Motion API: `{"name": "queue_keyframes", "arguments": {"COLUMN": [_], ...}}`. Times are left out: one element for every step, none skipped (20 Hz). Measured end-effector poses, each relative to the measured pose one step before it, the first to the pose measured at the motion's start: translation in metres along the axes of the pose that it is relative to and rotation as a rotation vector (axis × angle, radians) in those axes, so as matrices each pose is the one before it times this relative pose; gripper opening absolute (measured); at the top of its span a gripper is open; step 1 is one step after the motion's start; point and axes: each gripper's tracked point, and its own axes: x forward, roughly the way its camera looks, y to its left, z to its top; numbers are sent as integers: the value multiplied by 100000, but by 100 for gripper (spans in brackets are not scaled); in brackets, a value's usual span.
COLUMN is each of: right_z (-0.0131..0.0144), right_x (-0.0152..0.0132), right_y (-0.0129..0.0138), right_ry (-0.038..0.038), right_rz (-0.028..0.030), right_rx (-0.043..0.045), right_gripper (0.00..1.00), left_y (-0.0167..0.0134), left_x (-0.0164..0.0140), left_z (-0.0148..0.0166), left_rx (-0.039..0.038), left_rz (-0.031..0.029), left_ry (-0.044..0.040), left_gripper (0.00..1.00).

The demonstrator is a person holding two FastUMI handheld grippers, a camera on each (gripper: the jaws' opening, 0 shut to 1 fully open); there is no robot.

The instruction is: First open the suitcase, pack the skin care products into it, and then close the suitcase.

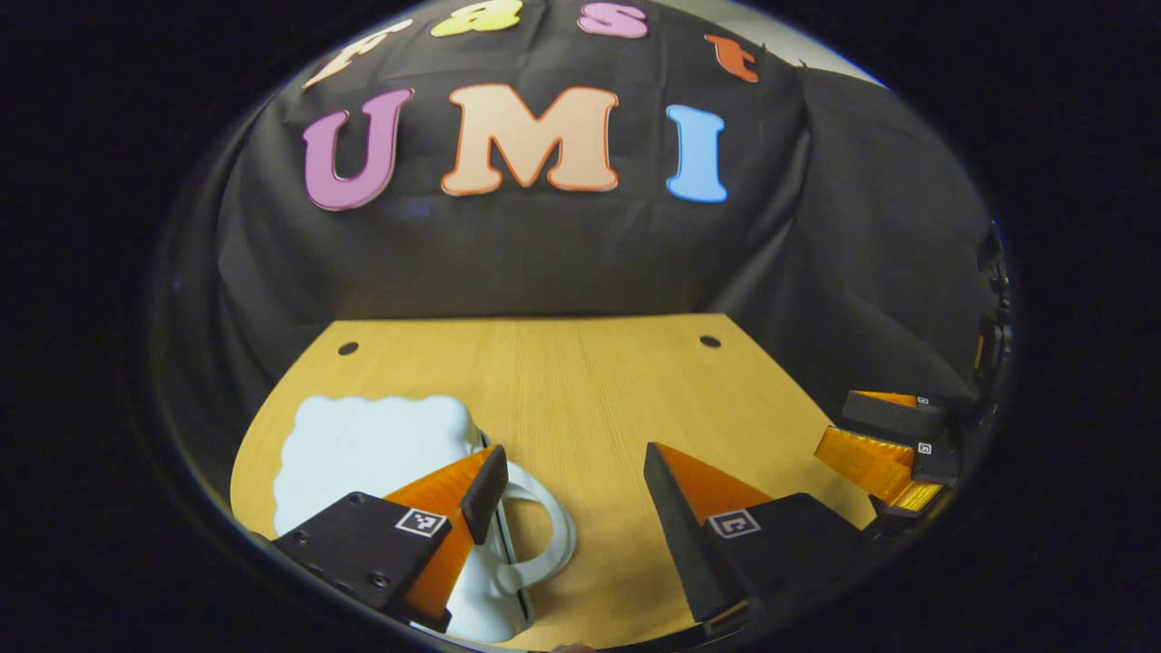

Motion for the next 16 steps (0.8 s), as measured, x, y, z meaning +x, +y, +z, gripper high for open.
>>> {"name": "queue_keyframes", "arguments": {"right_z": [1867,2047,1936,1893,1875,1810,1538,1369,1050,955,942,807,741,232,58,49], "right_x": [-53,-157,-240,-200,-49,-118,-149,-152,-315,-210,-122,-37,-27,-143,-150,-132], "right_y": [2,20,185,138,175,155,142,258,486,679,776,519,591,719,711,674], "right_ry": [-5081,-5513,-5250,-5334,-5346,-5284,-5014,-4153,-3025,-2552,-2292,-2123,-1248,-271,225,42], "right_rz": [-1048,-880,-1132,-1322,-1711,-1863,-2188,-1906,-1544,-381,-325,-742,-190,-110,349,428], "right_rx": [-398,-498,-206,-279,-752,-990,-1168,-806,-807,-534,-420,-121,123,633,320,-485], "right_gripper": [98,98,98,98,98,98,98,98,97,97,97,97,98,97,97,97], "left_y": [55,-175,180,574,998,970,408,436,532,606,717,741,538,421,398,514], "left_x": [-431,-402,-593,-835,-914,-428,-254,-66,-105,25,-242,-232,-403,-189,-141,-133], "left_z": [1130,1473,1269,1495,1477,1657,1309,1089,500,764,900,812,407,405,95,35], "left_rx": [-1179,-1307,-999,-713,-540,-193,153,550,1211,1393,1248,873,268,454,948,1021], "left_rz": [2894,1046,2429,2884,4199,3454,1885,548,264,-213,456,219,-411,-399,-201,-42], "left_ry": [-4592,-5983,-5470,-5274,-5717,-5720,-4530,-2146,-639,-1363,-1822,-1805,-1484,-1840,-954,246], "left_gripper": [88,89,91,91,91,92,91,92,94,96,96,95,96,96,95,95]}}
